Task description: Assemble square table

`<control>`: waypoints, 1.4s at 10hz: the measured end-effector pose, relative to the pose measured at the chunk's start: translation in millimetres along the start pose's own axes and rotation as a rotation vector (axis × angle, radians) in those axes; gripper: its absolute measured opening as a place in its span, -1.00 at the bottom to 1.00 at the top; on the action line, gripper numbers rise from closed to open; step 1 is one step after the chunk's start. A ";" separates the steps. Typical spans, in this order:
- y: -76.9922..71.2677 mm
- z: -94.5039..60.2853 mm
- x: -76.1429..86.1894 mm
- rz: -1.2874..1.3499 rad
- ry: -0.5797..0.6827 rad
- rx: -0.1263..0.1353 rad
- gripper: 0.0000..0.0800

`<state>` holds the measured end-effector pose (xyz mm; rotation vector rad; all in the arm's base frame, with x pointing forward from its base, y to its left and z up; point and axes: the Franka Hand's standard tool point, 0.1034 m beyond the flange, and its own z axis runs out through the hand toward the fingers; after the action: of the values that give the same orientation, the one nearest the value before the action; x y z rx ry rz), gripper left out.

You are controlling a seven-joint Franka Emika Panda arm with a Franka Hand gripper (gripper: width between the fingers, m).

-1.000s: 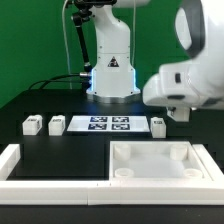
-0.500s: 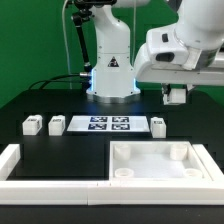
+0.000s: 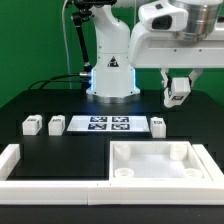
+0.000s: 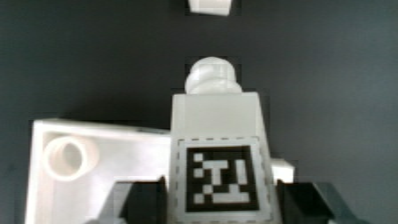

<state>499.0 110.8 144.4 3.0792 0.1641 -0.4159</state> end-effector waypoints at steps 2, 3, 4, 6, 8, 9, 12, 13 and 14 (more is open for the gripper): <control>-4.3 0.5 5.0 -0.001 0.156 0.015 -0.27; -5.4 -0.9 9.3 -0.002 0.238 0.024 -0.27; -6.9 0.8 12.8 -0.004 0.312 0.033 -0.27; -3.3 -2.6 34.9 -0.009 0.434 0.048 -0.27; 9.1 -25.7 71.3 -0.028 0.574 0.040 -0.27; 5.8 -33.1 78.2 -0.054 0.646 0.034 -0.27; 0.6 -28.0 75.2 -0.049 0.817 0.066 -0.27; 0.7 -27.1 75.2 -0.053 0.812 0.064 -0.27; 1.8 -25.7 75.6 -0.059 0.812 0.060 -0.27</control>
Offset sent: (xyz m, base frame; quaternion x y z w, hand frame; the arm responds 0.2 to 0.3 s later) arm 0.0000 0.0000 0.0000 0.0000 0.1938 0.0000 0.9810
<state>578.4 117.7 149.0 3.0947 0.2538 0.8570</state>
